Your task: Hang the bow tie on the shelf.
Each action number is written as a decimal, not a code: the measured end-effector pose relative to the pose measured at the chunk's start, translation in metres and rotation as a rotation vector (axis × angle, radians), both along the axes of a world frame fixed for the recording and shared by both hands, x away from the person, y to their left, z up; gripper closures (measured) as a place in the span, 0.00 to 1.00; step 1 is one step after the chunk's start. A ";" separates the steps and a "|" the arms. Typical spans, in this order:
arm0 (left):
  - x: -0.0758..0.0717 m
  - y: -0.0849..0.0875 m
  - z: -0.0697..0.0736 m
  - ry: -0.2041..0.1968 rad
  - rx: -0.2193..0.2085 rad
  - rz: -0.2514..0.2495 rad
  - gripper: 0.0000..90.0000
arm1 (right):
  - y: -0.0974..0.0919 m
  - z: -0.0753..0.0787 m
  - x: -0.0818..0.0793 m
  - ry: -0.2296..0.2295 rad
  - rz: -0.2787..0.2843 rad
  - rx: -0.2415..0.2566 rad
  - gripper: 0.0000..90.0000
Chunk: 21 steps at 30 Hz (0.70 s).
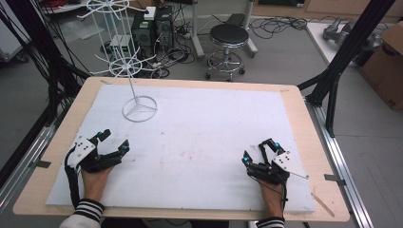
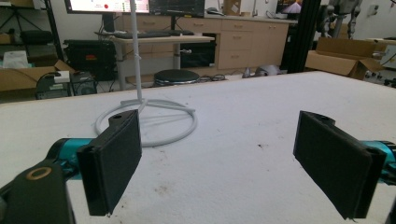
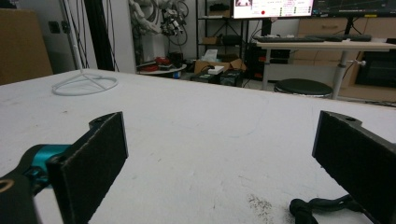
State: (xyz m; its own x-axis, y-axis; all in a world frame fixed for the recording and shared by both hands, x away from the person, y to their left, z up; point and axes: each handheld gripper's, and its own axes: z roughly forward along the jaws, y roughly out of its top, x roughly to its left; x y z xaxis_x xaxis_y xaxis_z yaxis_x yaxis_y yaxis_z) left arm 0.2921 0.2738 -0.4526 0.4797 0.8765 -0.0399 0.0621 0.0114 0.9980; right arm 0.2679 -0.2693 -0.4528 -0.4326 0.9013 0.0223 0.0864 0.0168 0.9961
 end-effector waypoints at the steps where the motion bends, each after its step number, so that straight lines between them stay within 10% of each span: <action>1: 0.000 0.000 0.000 0.000 0.001 0.000 0.17 | 0.000 0.000 0.000 -0.001 0.001 0.000 0.03; 21: -0.001 0.000 0.000 -0.008 0.002 0.011 0.17 | 0.001 0.000 -0.001 -0.012 0.002 -0.003 0.03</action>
